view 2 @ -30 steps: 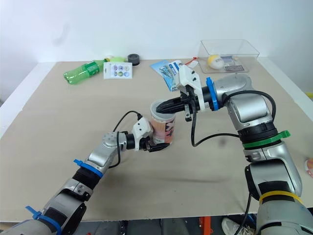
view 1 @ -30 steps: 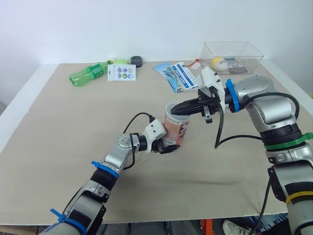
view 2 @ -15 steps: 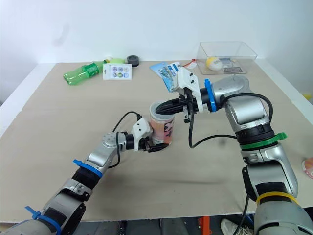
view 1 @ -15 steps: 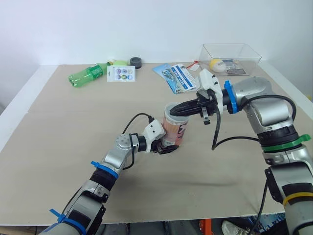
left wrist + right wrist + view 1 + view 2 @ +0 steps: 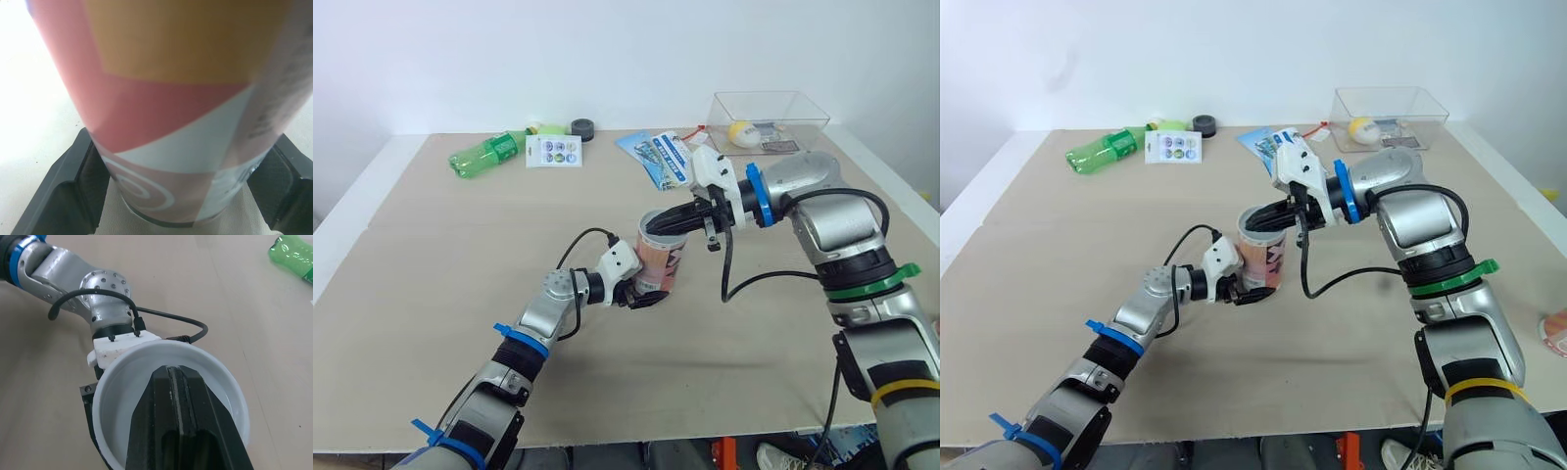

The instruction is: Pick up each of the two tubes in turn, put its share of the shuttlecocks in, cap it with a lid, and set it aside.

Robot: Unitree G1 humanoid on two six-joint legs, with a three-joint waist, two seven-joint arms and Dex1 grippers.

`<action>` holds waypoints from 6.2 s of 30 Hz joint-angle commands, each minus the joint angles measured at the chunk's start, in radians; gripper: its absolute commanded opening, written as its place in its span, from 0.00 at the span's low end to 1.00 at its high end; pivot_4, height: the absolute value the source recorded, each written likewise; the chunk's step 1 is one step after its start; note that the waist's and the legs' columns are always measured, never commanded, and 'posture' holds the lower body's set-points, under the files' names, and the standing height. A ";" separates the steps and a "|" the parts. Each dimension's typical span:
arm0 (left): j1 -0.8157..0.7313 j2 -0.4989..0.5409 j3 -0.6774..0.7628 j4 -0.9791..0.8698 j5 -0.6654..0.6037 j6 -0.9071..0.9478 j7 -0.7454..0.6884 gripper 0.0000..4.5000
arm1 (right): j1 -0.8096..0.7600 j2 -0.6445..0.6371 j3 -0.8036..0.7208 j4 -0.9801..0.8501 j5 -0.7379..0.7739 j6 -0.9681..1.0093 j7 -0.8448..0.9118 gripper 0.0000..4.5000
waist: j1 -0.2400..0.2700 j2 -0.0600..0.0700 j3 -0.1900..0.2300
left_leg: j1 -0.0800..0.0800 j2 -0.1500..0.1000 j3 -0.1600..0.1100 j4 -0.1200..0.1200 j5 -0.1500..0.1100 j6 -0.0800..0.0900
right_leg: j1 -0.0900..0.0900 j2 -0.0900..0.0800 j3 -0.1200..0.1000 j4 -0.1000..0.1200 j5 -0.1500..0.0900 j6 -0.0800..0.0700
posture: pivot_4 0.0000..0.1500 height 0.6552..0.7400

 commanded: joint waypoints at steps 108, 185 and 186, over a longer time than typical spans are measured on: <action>0.234 0.187 0.084 -0.304 -0.127 -0.085 -0.117 1.00 | 0.494 0.380 -0.203 0.234 0.042 -0.511 -0.260 0.99 | 0.008 0.001 0.005 | -0.012 0.001 0.000 0.000 -0.005 -0.004 | -0.009 0.001 0.001 -0.001 -0.002 0.004 | 1.00 1.00; 0.289 0.286 0.108 -0.501 -0.237 -0.039 -0.155 1.00 | 0.642 0.241 -0.824 0.258 0.023 -0.496 -1.284 0.86 | 0.007 0.001 0.007 | -0.013 0.000 0.001 -0.002 -0.006 -0.003 | -0.010 0.000 0.002 -0.002 -0.007 0.001 | 1.00 1.00; 0.282 0.286 0.106 -0.495 -0.236 -0.040 -0.160 1.00 | 0.640 0.242 -0.828 0.288 0.022 -0.507 -1.293 0.86 | 0.004 0.001 0.007 | -0.012 0.000 0.002 -0.002 -0.006 -0.003 | -0.010 0.000 0.003 -0.002 -0.007 0.000 | 1.00 1.00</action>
